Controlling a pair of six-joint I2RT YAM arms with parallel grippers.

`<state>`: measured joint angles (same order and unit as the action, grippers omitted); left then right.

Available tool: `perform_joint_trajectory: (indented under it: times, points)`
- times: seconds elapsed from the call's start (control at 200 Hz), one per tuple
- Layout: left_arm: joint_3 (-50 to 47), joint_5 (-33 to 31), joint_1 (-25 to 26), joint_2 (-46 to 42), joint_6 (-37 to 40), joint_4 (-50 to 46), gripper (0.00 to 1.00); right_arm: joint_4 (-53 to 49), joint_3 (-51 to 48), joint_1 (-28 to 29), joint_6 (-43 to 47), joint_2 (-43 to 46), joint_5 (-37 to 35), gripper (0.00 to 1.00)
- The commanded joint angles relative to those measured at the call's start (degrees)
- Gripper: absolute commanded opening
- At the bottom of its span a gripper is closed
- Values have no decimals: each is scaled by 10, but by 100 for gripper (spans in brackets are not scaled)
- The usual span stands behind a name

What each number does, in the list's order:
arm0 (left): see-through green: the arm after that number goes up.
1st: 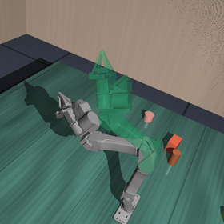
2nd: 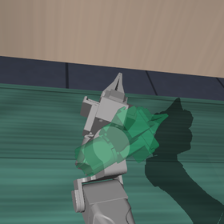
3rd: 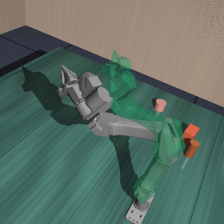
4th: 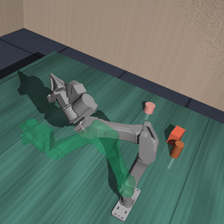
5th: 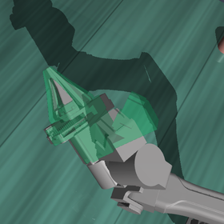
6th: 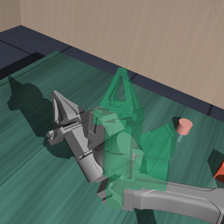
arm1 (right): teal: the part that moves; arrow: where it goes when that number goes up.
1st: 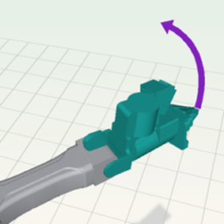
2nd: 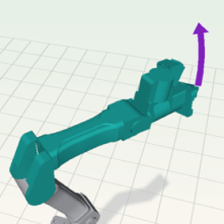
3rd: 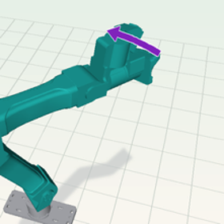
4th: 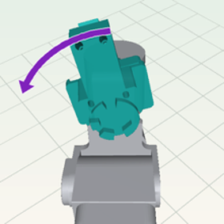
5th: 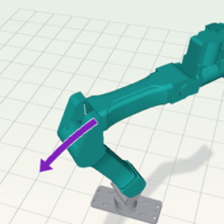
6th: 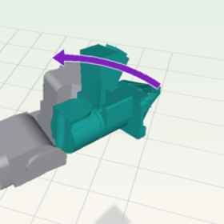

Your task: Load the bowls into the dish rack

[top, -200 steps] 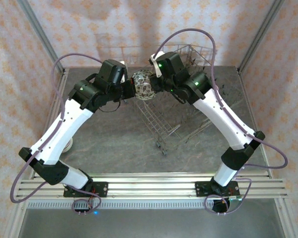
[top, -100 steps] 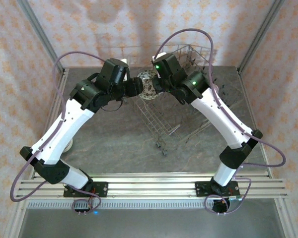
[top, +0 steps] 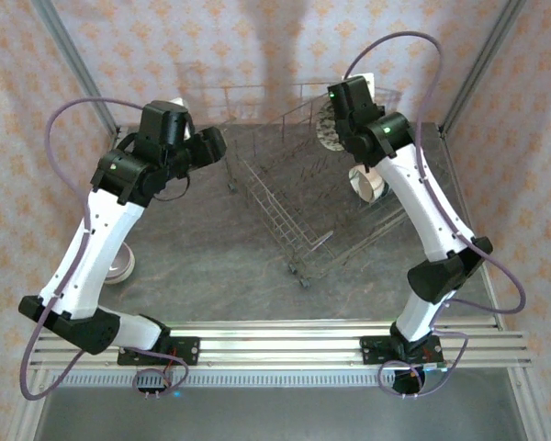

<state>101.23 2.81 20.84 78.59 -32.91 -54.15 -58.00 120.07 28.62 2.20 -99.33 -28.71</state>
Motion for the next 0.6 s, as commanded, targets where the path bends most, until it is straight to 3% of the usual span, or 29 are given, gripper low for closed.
perform_joint_trajectory:
  times: [0.0,0.185,0.445,0.596]
  points:
    - [-51,51,-29,-11,9,6,67,-20,-7,-15,12,-14,-97,0]
    - [-118,89,-62,-18,-2,30,67,21,-67,-25,74,-6,-166,0]
    - [-120,103,-66,5,-8,32,67,53,-138,-25,80,17,-180,0]
    - [-112,100,-66,16,-11,24,67,88,-193,-15,125,18,-271,0]
